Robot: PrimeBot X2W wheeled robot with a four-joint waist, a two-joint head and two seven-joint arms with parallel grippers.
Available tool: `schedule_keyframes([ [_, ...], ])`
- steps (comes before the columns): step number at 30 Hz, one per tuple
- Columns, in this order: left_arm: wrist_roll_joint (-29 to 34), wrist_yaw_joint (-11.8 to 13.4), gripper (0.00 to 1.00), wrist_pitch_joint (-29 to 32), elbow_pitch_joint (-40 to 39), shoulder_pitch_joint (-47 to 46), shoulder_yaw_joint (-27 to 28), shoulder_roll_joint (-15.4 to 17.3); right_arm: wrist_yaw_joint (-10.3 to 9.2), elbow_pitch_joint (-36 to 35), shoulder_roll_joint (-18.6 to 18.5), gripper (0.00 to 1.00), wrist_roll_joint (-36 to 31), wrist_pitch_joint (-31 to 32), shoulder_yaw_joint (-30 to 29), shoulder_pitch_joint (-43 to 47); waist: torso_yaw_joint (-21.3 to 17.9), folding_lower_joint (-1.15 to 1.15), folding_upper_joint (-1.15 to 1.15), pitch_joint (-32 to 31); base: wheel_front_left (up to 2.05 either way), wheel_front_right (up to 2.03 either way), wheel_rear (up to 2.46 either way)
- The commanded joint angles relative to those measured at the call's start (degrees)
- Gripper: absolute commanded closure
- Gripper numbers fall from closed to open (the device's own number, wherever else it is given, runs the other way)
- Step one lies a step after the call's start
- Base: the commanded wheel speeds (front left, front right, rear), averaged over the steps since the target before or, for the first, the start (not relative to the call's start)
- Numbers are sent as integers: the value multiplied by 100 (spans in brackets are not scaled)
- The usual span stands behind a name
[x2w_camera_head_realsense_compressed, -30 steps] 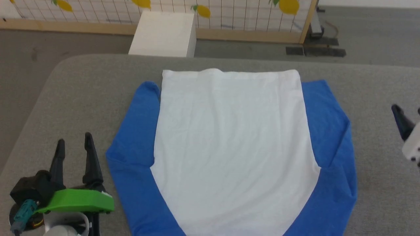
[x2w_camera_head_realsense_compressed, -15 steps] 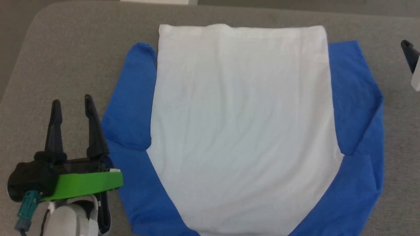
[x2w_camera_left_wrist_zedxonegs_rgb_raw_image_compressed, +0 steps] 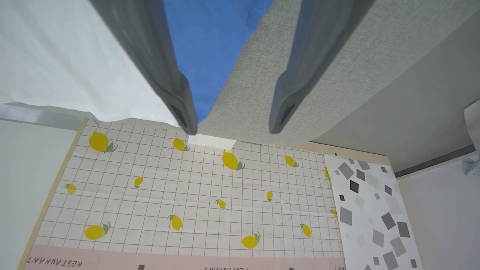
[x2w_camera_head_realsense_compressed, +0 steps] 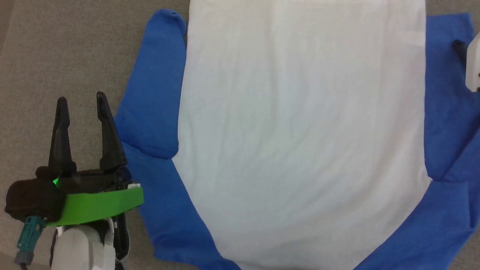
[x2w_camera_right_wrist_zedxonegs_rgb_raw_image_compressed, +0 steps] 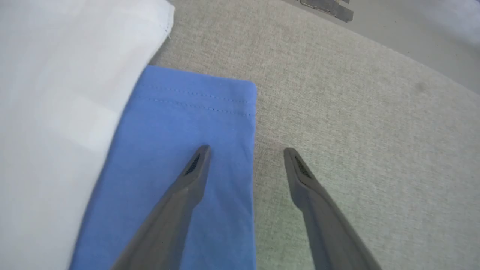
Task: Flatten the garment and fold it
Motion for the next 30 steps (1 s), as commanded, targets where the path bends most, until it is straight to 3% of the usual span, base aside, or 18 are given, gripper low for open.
schedule_keyframes([
  [1, 19, -27, 0, -20, -12, -97, 9, -37, -9, 59, -46, 0, 94, 42, 100, -84, 87, -1, 0, 105, 0, 0, 0],
  [5, 17, -44, 0, -20, 36, -91, -7, -50, -9, 190, -148, 0, 304, 222, 372, -50, 89, -1, 0, 112, 0, 0, 0],
  [6, 8, -39, 0, -20, 42, -91, -14, -51, -9, 223, -160, 35, 381, 290, 398, -35, 89, -1, 0, 106, 0, 0, 0],
  [7, -15, -23, 0, -20, 52, -86, -27, -52, -9, 251, -174, 76, 470, 344, 394, -22, 87, -1, 0, 98, 0, 0, 0],
  [8, -31, -9, 0, -20, 59, -80, -34, -53, -9, 272, -193, 100, 515, 377, 385, -13, 83, -1, 0, 89, 0, 0, 0],
  [19, -69, -29, 0, -20, 261, 107, -5, -55, -9, 299, -367, 100, 788, -164, -640, 290, -155, -1, 0, -569, 0, 0, 0],
  [30, -174, -69, 0, -20, 437, 573, 136, -55, -9, 98, -630, 100, 908, -271, -2406, 2251, -547, -1, 0, -1679, 0, 0, 0],
])
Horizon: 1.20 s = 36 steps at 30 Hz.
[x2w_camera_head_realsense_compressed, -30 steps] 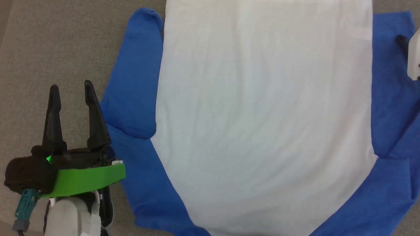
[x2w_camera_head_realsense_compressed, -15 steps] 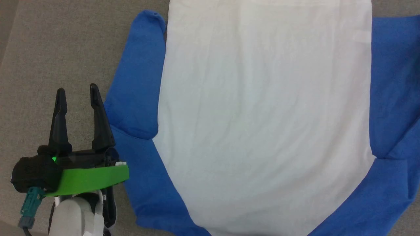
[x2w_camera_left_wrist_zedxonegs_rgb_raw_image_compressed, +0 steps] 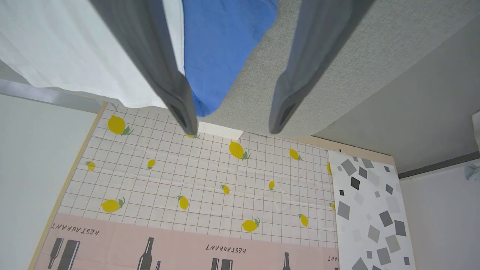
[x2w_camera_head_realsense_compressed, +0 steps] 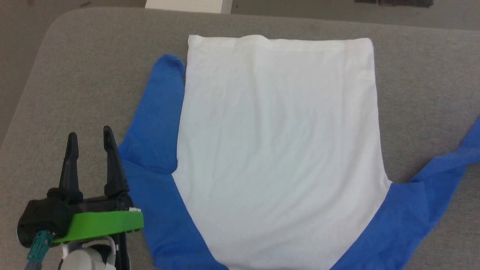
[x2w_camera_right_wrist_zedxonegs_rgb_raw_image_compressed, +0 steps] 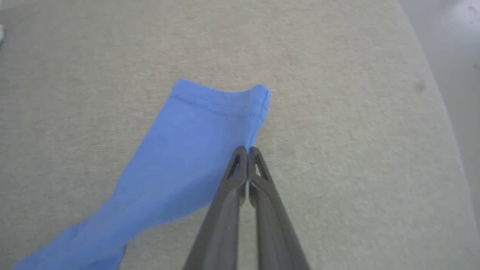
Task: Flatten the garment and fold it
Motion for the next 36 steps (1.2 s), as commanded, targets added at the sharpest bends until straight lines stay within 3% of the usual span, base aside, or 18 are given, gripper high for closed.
schedule_keyframes([
  [1, -50, -16, 0, -20, 7, 103, 47, -13, -11, -58, 7, 100, -87, -14, -221, 232, -274, 0, 0, -514, 0, 0, 0],
  [12, -73, -66, 0, -20, 17, 567, 217, -14, -11, -898, 428, 100, -1135, 377, -1776, 1286, -332, 0, 0, -997, 0, 0, 0],
  [19, -80, -112, 0, -20, 33, 626, 252, -14, -11, -1652, 831, 100, -1536, 606, -2115, 1391, -303, 0, 0, -1109, 0, 0, 0],
  [25, -92, -114, 0, -20, 63, 683, 256, -14, -11, -2169, 734, 100, -1328, 718, -1473, 1549, -302, 0, 0, -1224, 0, 0, 0],
  [36, -84, -162, 0, -20, 92, 764, 285, -14, -11, -3865, 200, 100, -76, 947, 756, 1928, -318, 0, 0, -1403, 0, 0, 0],
])
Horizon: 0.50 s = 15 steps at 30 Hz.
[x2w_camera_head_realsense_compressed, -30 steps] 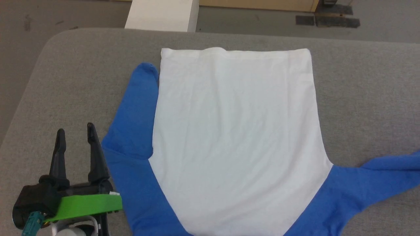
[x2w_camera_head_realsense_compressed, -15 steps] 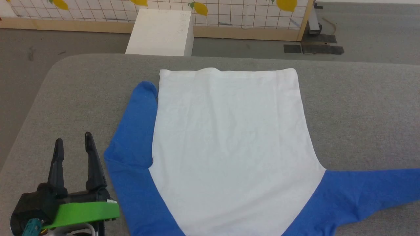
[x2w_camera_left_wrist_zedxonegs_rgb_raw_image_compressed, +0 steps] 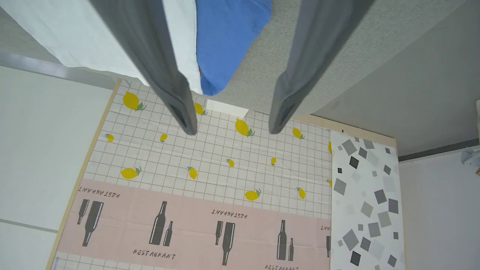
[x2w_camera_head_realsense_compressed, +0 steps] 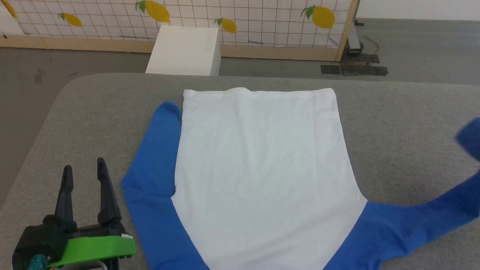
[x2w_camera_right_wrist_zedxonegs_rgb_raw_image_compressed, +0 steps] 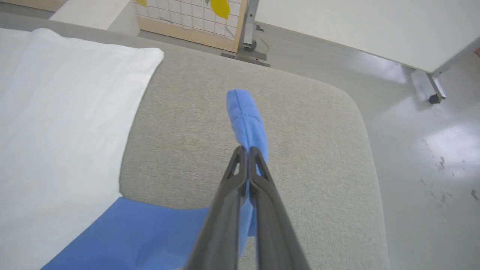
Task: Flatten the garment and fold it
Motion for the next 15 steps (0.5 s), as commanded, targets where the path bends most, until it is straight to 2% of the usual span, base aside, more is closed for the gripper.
schedule_keyframes([
  [1, -38, -59, 0, -20, 17, 76, -8, -13, -10, -183, -2, 100, 125, 41, 254, 32, 8, 0, 0, -10, 0, 0, 0],
  [8, -43, -76, 0, -20, 45, 92, -46, -13, -10, -710, 90, 100, 547, 75, 1826, -274, 93, 0, 0, -46, 0, 0, 0],
  [15, -30, -121, 0, -21, 108, 94, -99, -13, -10, -597, 445, 100, 936, -85, 3444, -808, 293, 0, 0, -70, 0, 0, 0],
])
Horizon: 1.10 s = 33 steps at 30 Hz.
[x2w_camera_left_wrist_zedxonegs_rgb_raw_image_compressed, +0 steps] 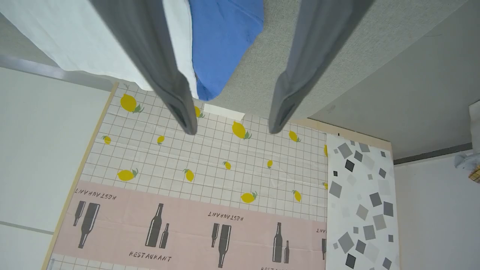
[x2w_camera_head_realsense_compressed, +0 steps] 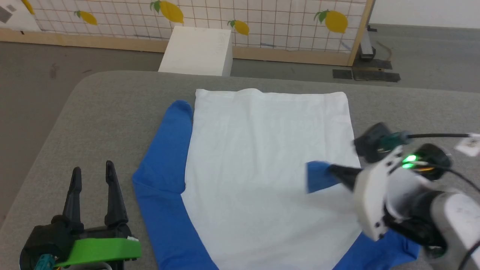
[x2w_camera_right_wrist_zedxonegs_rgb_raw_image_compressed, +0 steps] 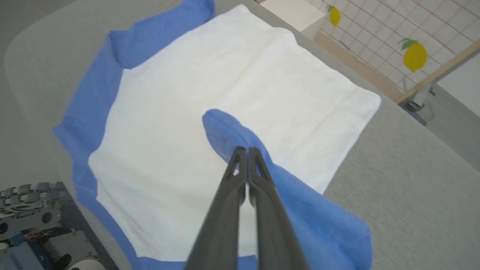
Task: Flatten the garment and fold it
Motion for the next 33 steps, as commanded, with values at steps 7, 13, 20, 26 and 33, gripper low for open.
schedule_keyframes([
  [7, -12, -73, 0, -21, 78, 71, -40, -10, -10, 483, 302, 100, 533, -190, 1341, -490, 283, 0, 0, -91, 0, 0, 0],
  [13, -18, -86, 0, -21, 81, 116, -30, -10, -10, 1016, 431, 100, 761, -425, 2114, -640, 400, 0, 0, -99, 0, 0, 0],
  [20, -93, -28, 0, -21, 40, 120, -3, -10, -10, 2110, 1052, 100, 924, -1137, 2890, -891, 388, 0, 0, 90, 0, 0, 0],
  [26, -141, 9, 0, -21, 53, -13, -131, -10, -10, 3030, 1710, 100, 1071, -1678, 3362, -1279, 445, 0, 0, 299, 0, 0, 0],
  [33, -170, 42, 0, -21, 62, -50, -163, -11, -10, 3665, 1853, 25, 1218, -1930, 3740, -1501, 476, 0, 0, 374, 0, 0, 0],
])
